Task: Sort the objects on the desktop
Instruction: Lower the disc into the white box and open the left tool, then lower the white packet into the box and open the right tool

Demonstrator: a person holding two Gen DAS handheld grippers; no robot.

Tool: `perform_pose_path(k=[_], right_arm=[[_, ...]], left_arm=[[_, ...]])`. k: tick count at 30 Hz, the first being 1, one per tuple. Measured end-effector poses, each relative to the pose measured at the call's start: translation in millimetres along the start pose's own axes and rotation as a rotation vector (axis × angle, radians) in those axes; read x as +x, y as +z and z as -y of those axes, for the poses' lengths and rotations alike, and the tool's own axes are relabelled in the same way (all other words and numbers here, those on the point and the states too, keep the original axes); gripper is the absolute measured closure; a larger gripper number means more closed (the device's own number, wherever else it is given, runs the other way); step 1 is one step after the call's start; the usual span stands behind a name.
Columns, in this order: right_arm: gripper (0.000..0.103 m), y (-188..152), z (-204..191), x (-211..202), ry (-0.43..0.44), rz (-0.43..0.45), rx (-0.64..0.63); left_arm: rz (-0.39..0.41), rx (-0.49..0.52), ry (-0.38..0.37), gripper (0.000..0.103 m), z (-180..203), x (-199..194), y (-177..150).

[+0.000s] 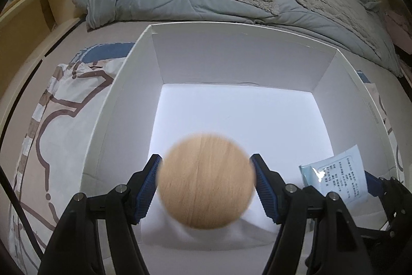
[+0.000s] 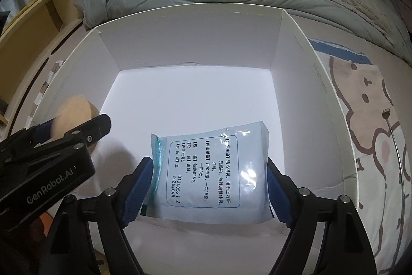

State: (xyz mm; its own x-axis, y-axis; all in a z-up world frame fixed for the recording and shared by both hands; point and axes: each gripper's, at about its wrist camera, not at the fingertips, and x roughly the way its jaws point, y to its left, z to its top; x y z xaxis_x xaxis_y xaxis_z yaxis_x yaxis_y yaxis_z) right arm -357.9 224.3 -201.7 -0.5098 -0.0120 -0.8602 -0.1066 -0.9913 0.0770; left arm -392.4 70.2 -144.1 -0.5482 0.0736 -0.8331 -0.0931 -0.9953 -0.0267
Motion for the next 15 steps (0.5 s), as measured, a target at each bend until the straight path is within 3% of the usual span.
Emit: perform_pose_path(k=[3,10,15], right_arm=[[0.02,-0.1,-1.5,1.4,0.001,-0.003,-0.009],[0.009,-1.0,-5.7,-0.4,0.027,0.012,-0.025],[0.007,-1.3,-8.8,-4.4,0.026,0.035,-0.038]], left_arm=[[0.009,-0.019,-0.007,0.022,-2.0,-3.2,2.3],[0.019,-0.022,-0.005,0.022,-1.9,-6.4,4.7],[0.022,-0.032,-0.005,0.022,-4.5,-9.0,5.1]])
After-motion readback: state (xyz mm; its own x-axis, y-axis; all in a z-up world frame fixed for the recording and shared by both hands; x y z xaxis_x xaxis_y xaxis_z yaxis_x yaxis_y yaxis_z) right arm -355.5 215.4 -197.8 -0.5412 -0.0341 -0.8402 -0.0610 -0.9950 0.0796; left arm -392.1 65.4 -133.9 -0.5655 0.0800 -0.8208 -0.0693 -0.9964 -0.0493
